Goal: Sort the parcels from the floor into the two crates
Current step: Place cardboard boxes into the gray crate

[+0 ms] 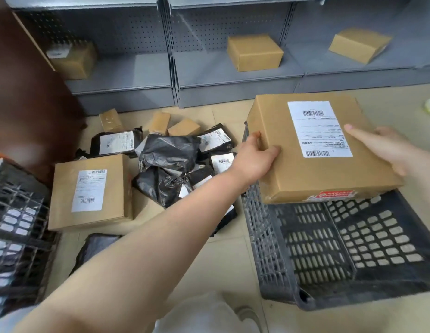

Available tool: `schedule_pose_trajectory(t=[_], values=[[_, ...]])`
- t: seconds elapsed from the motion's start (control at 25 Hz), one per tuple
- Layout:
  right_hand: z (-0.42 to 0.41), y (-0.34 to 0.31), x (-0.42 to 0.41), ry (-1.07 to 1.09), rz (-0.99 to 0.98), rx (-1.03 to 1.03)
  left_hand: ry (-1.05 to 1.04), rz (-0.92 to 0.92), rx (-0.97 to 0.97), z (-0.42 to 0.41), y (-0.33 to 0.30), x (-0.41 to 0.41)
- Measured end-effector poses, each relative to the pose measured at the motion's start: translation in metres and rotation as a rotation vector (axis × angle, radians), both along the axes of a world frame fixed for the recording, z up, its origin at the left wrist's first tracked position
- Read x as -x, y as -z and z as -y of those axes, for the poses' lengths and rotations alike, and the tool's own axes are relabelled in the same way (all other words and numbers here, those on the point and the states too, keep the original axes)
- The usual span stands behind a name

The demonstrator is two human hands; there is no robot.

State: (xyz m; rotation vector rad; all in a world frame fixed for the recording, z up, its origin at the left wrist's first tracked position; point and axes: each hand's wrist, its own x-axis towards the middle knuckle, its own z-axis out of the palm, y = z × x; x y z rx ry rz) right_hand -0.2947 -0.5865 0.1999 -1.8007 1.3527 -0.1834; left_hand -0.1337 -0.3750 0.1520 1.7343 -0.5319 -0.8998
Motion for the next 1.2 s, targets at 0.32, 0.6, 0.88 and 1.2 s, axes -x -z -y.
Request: schedule_pose_trajectory(t=[0.32,0.6,0.88,1.2], values=[[0.023,0.047,0.033,0.123,0.007,0.077,0.325,0.279,-0.197,0.007,0.034,0.013],[0.037,0.078,0.033,0.053,-0.168,0.205,0.716,1.005,-0.461,-0.017,0.077,0.006],[0.034,0.152,0.0,-0.063,-0.304,0.148,0.662,0.924,-0.255,-0.02,0.097,-0.003],[0.046,0.206,-0.013,-0.037,-0.34,0.077,0.509,0.555,-0.023,-0.023,0.123,-0.003]])
